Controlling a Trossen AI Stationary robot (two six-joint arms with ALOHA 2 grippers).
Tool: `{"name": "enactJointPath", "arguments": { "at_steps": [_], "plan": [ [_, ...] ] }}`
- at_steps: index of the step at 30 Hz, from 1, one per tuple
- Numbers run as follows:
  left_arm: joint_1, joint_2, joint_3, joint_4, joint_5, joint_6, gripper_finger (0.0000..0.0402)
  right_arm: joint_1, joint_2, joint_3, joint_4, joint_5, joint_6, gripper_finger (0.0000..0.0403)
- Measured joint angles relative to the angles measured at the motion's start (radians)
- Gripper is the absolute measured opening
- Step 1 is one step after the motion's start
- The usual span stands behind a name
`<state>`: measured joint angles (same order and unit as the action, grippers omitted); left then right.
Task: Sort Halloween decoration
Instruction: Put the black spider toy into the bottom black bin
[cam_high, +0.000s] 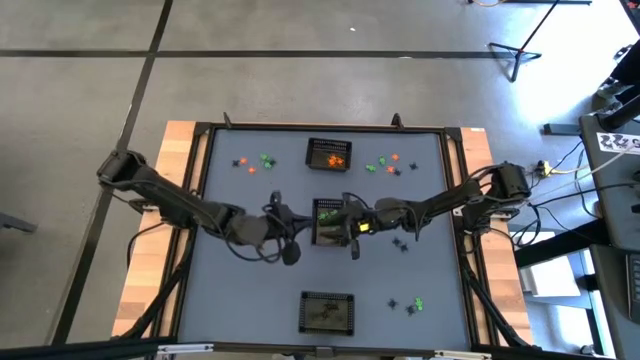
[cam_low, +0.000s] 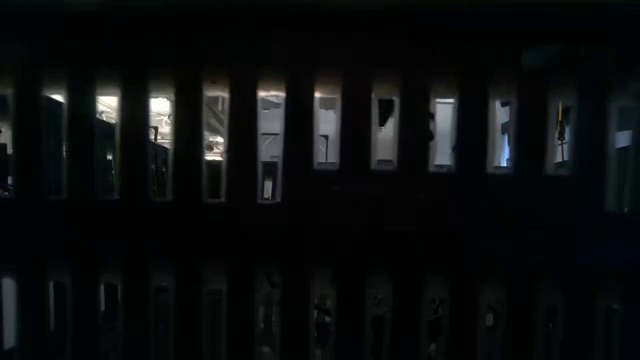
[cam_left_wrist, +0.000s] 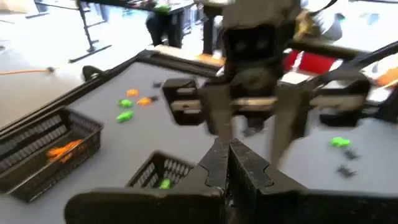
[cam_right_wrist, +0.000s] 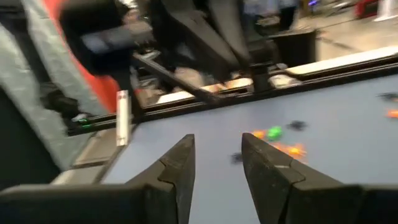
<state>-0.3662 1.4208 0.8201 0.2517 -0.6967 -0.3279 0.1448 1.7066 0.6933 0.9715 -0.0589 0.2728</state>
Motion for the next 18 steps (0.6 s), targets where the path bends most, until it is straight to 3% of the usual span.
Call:
{"name": "enactJointPath", "arguments": {
  "at_steps": [7,18],
  "plan": [
    [-0.036,0.112,0.0,0.116,-0.042,0.0,0.0,0.028,0.054,0.063,-0.017,-0.03,0.008,0.0129],
    [-0.083,0.134,0.0,0.133,-0.047,-0.002,0.0,0.025,0.064,0.069,-0.032,0.002,0.006,0.0127]
  ]
}}
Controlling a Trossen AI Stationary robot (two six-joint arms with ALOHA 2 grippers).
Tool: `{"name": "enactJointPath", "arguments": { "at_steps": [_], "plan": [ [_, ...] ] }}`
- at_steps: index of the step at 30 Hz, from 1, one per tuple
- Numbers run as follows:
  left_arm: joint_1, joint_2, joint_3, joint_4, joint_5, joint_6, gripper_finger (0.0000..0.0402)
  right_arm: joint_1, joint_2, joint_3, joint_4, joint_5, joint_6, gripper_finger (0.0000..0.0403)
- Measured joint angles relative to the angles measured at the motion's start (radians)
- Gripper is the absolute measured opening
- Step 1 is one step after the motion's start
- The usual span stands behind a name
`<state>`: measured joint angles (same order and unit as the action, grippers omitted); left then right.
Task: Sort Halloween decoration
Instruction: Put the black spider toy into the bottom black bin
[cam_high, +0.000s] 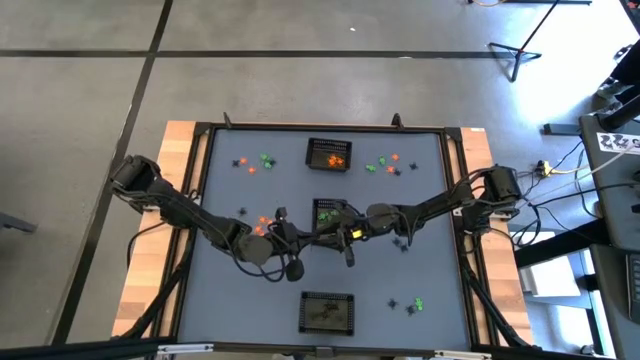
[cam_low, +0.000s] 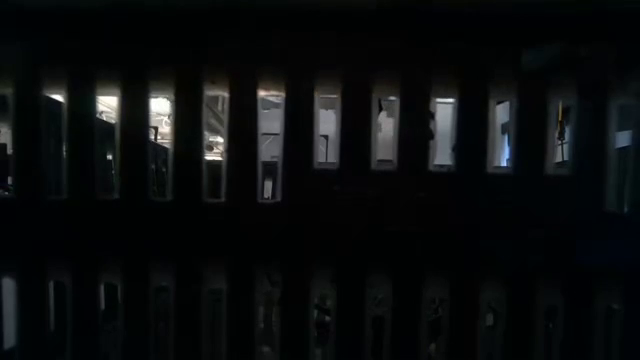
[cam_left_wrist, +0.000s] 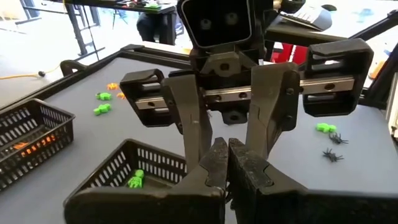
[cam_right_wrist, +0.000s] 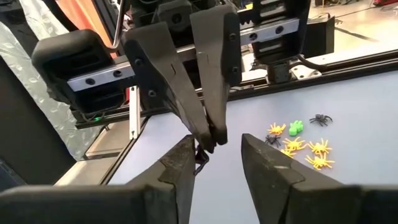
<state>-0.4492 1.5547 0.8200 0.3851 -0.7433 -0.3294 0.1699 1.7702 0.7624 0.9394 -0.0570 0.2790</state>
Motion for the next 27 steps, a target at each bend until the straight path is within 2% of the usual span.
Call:
{"name": "enactJointPath", "arguments": {
  "at_steps": [4,12,20,27],
  "plan": [
    [0.001,0.0,0.0,0.0,-0.002,0.0,0.0,0.0,0.0,0.0,0.0,-0.007,-0.002,0.0103],
    [0.001,0.0,0.0,0.002,-0.006,0.0,0.0,0.0,0.0,0.0,-0.006,-0.046,-0.026,0.0008],
    [0.004,-0.001,0.0,0.002,-0.006,-0.035,0.0007,0.0,0.0,0.0,-0.008,-0.05,-0.026,0.0004],
    [0.009,-0.023,0.0,0.004,-0.008,0.004,0.0063,0.001,-0.002,0.0,-0.054,-0.112,0.004,0.0003]
  ]
}}
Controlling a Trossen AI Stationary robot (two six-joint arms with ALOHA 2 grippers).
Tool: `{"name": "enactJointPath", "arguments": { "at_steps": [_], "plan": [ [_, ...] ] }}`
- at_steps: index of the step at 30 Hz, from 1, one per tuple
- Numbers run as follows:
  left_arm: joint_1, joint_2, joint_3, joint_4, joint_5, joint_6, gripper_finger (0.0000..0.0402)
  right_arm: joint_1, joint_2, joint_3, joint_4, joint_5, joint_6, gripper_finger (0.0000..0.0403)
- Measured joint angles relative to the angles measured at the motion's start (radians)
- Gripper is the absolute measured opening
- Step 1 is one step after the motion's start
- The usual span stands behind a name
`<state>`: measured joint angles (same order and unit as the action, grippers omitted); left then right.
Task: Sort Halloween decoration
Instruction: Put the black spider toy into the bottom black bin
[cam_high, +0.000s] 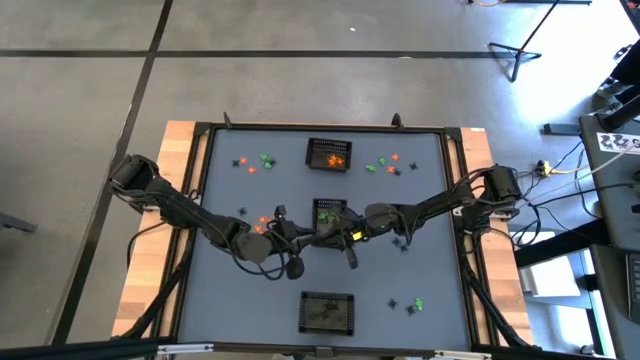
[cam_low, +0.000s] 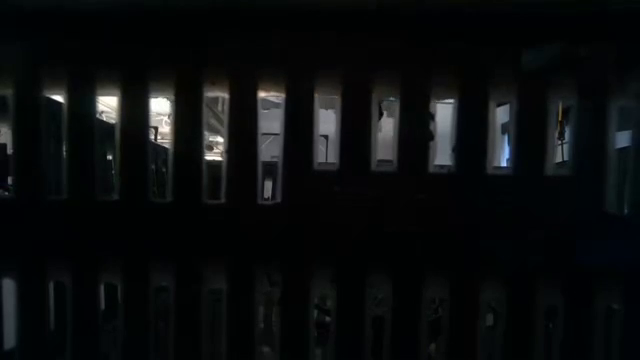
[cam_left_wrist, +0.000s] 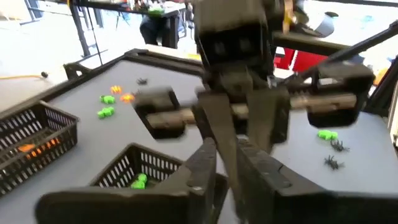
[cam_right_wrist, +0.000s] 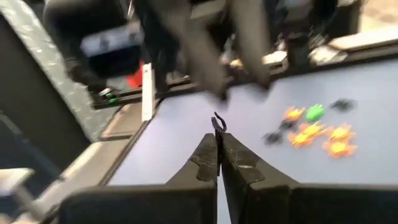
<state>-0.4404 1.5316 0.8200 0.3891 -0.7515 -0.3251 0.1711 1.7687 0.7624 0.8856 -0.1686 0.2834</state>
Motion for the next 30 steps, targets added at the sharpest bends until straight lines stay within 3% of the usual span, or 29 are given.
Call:
{"name": "enactJointPath", "arguments": {
  "at_steps": [4,8,14,23,30],
  "plan": [
    [-0.005,-0.039,0.0,0.002,-0.036,0.043,0.0094,0.014,0.0,0.0,-0.043,-0.087,0.065,0.0003],
    [-0.013,-0.067,0.0,0.004,-0.081,0.048,0.0106,0.083,0.0,0.0,-0.053,-0.096,0.069,0.0003],
    [-0.02,-0.058,0.0,-0.007,-0.042,0.031,0.0108,0.198,0.0,0.028,-0.071,-0.098,-0.026,0.0002],
    [-0.043,-0.033,0.0,-0.016,-0.05,0.012,0.0108,0.34,-0.001,0.123,-0.368,0.074,-0.086,0.0007],
    [-0.042,-0.033,0.0,-0.014,-0.051,0.013,0.0108,0.359,0.0,0.124,-0.357,0.06,-0.133,0.0015]
  ]
}}
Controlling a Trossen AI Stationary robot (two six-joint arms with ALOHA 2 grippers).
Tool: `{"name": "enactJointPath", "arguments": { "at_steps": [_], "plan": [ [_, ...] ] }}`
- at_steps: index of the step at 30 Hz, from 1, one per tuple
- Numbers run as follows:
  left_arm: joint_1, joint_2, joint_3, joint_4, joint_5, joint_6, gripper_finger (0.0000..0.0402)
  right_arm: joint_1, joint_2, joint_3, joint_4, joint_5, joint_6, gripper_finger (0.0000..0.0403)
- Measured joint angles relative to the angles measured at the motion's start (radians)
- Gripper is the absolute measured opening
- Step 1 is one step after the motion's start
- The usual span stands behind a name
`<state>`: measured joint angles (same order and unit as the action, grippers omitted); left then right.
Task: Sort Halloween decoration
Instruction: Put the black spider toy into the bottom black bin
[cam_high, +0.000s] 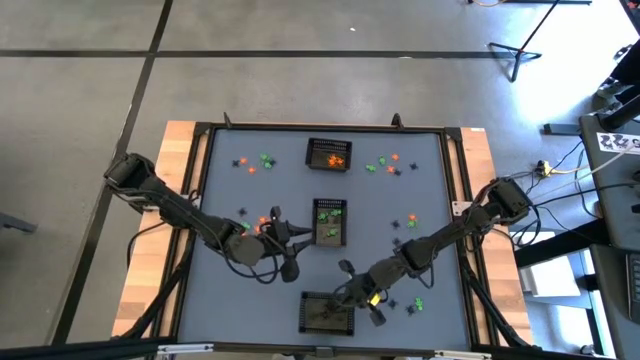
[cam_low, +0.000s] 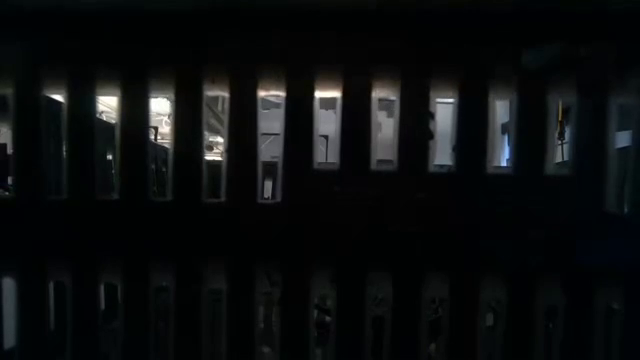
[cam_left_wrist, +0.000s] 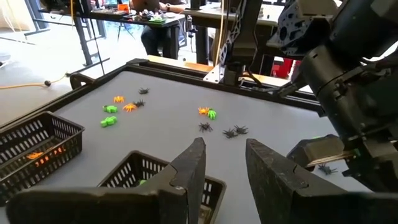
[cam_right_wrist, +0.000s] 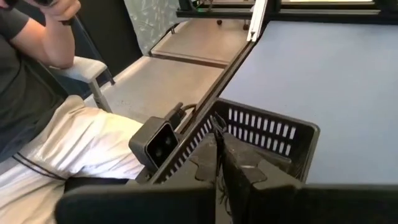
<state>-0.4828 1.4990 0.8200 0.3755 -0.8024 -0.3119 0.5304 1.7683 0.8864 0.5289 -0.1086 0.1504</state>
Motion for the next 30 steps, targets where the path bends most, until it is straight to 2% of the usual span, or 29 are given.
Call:
{"name": "enactJointPath", "arguments": {
  "at_steps": [9,12,16,21,26,30],
  "plan": [
    [0.001,0.0,0.0,-0.001,0.0,0.004,0.0108,0.0,0.0,0.0,-0.003,-0.007,-0.001,0.0119],
    [0.001,0.0,0.0,-0.001,0.0,0.005,0.0108,0.0,0.0,0.0,-0.009,-0.007,0.0,0.0141],
    [0.0,0.0,0.0,-0.011,0.0,0.0,0.0108,0.0,-0.041,0.0,-0.094,-0.042,0.011,0.0147],
    [0.001,0.0,0.0,-0.057,0.0,-0.033,0.0108,0.002,-0.161,0.0,-0.346,-0.043,0.13,0.0139],
    [0.0,0.0,0.0,-0.062,0.0,-0.048,0.0108,0.039,-0.239,0.0,-0.587,-0.003,0.244,0.0135],
    [0.0,0.0,0.0,-0.062,0.0,-0.056,0.0108,0.077,-0.245,0.0,-0.724,0.027,0.358,0.0135]
  ]
}}
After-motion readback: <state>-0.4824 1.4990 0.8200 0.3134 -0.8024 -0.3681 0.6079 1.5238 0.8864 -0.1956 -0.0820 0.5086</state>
